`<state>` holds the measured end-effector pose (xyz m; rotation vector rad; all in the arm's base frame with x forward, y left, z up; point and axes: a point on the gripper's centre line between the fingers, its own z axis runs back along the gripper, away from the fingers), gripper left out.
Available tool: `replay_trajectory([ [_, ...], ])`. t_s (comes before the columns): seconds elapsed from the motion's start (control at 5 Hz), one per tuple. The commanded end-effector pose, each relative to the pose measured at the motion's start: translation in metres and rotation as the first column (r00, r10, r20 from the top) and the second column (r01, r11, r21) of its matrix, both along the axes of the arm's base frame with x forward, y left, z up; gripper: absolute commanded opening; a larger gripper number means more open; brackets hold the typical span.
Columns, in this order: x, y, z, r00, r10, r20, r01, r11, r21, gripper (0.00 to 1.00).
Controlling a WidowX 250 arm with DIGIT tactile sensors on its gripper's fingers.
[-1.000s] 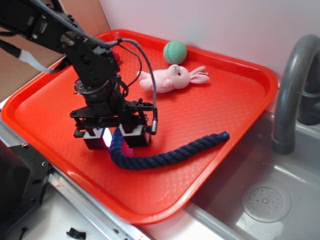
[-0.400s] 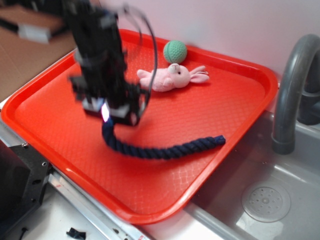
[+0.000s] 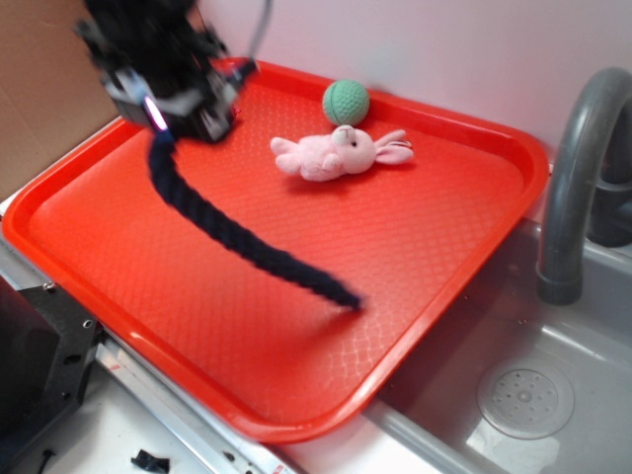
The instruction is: Grab the blue rope.
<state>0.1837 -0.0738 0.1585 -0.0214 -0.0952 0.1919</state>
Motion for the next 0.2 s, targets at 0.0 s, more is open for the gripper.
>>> replay_trajectory([
  [0.0,-0.0037,0.0023,0.0343,0.999,0.044,0.004,-0.044,0.999,0.027,0.0],
])
